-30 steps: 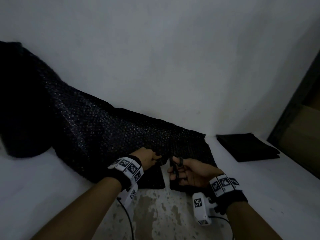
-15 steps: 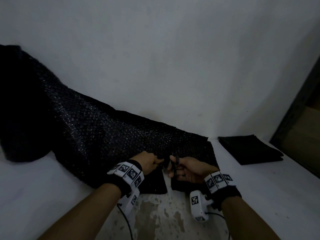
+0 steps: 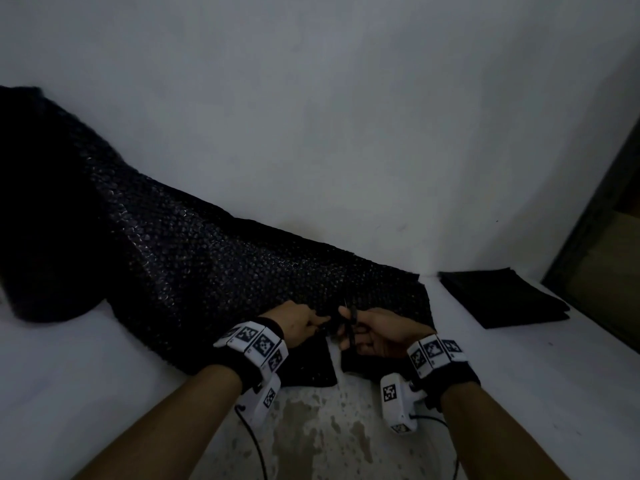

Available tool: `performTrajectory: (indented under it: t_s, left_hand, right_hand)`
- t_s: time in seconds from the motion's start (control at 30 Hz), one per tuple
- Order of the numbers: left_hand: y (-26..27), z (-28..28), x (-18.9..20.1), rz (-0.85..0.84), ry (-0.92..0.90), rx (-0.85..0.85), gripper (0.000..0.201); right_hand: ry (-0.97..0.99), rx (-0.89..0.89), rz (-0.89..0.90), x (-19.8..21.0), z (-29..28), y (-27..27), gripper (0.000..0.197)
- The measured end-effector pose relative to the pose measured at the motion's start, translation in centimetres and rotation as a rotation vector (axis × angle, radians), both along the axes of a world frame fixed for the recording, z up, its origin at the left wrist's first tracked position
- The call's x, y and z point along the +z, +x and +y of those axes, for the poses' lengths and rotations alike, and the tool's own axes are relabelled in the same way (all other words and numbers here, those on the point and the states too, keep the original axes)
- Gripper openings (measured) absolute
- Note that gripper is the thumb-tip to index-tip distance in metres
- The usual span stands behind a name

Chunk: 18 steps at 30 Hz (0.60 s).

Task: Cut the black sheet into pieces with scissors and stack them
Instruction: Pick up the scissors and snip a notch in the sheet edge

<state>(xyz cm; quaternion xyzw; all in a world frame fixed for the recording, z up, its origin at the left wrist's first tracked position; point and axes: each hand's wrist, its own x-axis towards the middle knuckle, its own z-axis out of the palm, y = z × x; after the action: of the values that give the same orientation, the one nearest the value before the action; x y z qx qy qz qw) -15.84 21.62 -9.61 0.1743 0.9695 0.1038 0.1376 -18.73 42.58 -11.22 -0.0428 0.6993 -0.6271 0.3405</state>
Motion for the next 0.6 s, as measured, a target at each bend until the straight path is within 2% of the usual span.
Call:
performTrajectory:
  t_s: [0.2,0.37,0.6]
  left_hand:
    - [0.1,0.1,0.3,0.020,-0.008,-0.014,0.042]
    - [-0.1,0.0,-0.1,0.011,-0.015,-0.014,0.044]
    - [-0.1,0.0,-0.1,-0.004,-0.030,-0.012,0.045]
  right_hand:
    - [-0.013,0.000,0.015,-0.1,-0.4,-0.4,0.045]
    - [-0.050,-0.018,0.030,-0.5,-0.1,-0.1,0.036]
    - [-0.063,-0.030,0.056,-1.2,0.1,0.1,0.035]
